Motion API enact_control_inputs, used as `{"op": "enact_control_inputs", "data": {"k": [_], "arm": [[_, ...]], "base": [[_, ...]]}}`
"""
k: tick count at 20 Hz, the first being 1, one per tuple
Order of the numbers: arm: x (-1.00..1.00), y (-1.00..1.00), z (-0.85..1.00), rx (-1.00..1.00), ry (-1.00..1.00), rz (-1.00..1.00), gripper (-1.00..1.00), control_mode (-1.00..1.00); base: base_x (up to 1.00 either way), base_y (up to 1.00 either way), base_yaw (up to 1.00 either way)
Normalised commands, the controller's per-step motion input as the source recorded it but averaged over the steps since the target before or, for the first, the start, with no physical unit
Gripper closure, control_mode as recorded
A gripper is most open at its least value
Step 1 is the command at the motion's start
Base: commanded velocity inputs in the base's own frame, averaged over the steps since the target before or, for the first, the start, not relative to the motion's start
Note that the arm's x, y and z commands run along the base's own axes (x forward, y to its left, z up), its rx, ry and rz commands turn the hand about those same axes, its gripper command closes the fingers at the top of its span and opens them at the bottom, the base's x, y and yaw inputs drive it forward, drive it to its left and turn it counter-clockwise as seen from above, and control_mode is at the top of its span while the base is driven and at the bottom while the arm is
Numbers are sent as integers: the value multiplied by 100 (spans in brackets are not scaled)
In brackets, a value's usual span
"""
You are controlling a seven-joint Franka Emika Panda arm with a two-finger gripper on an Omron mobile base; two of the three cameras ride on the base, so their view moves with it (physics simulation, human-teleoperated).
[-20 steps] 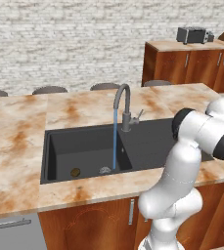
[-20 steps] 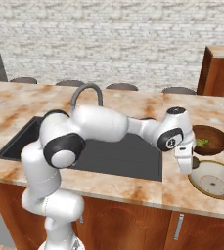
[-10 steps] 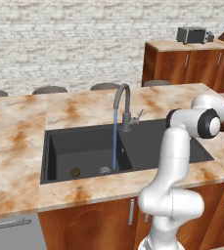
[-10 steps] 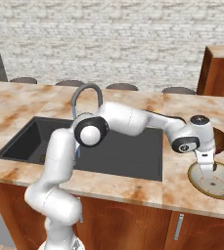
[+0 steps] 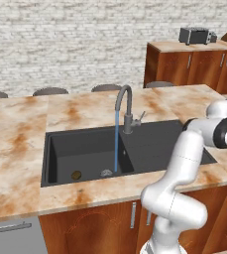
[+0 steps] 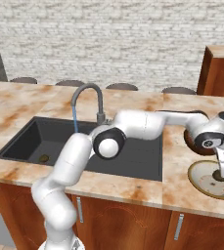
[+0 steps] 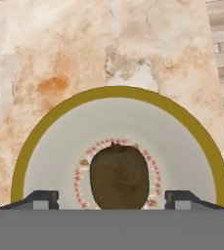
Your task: Pick the kiwis from the sink and place them in one bowl. Place the broccoli in the other bowl. Then turn off the sink faucet.
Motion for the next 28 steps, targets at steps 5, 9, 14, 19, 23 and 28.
{"op": "enact_control_inputs", "data": {"k": [5, 9, 14, 19, 23, 28], "arm": [[24, 24, -32, -1, 6, 0, -100, -100], [-9, 93, -20, -3, 3, 3, -100, -100], [-64, 97, 8, -9, 1, 10, -100, -100], [-63, 100, 0, -14, 0, 14, -100, -100], [-24, 100, 26, -11, 0, 12, -100, -100], [-2, 97, 47, -8, 3, 14, -100, -100]], "base": [[0, 0, 0], [0, 0, 0], [0, 0, 0], [0, 0, 0], [0, 0, 0], [0, 0, 0]]}}
